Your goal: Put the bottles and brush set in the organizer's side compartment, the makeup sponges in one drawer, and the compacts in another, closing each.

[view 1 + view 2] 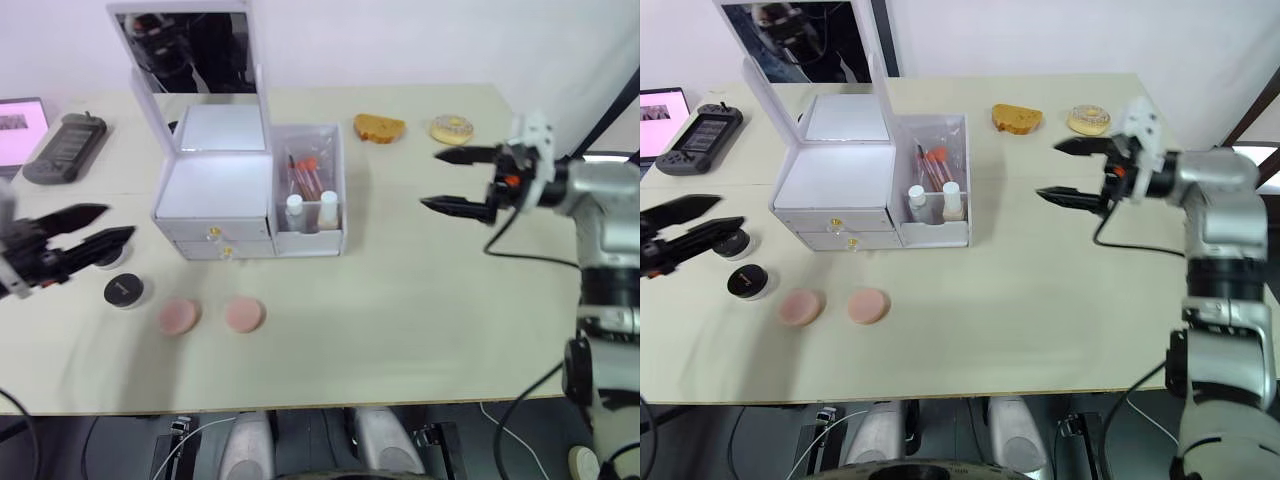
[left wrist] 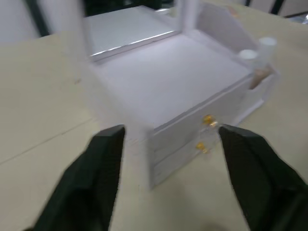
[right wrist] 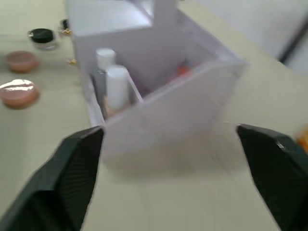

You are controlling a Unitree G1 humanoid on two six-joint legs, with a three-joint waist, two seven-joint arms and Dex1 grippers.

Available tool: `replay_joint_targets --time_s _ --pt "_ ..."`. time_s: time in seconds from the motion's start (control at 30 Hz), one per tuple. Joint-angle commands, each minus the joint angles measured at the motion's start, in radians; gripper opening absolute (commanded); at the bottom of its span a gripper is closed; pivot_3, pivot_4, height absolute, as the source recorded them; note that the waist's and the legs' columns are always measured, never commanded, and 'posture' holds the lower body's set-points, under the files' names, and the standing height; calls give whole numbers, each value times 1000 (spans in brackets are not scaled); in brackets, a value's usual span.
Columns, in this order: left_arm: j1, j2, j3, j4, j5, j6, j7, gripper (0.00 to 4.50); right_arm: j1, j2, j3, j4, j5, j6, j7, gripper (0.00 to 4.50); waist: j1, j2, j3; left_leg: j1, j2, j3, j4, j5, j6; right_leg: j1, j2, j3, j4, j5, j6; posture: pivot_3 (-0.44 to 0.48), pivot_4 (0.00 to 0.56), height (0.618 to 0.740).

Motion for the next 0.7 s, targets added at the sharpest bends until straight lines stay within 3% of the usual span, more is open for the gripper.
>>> replay_joint_targets --time_s 0.03,0.27,0.43,0.57,0.7 --pt "32 2 62 151 100 -143 -75 4461 73 -58 -95 -66 59 1 -41 4500 -3 0 0 0 0 1 0 0 0 0 0 1 0 0 0 0 150 740" --pt "70 -13 94 375 181 -294 -134 4461 270 -114 -179 -40 79 -22 -116 4500 -1 -1 0 4 0 1 0 0 0 2 0 2 0 -1 -1 0 150 740" --pt "82 -15 104 440 194 -341 -157 4461 303 -127 -182 -46 96 -24 -138 4500 -2 0 0 5 0 3 1 0 0 3 -1 2 0 0 -1 0 150 740" --pt "86 -32 115 390 169 -317 -137 4461 291 -123 -160 -99 130 22 -149 4500 -2 0 0 6 0 3 0 0 0 4 -1 3 0 0 -1 0 150 740" --pt "146 -110 145 181 99 -220 -78 4461 264 -108 -113 -249 210 139 -151 4500 -4 0 0 7 0 4 0 0 0 4 -1 4 0 0 -1 0 150 740"
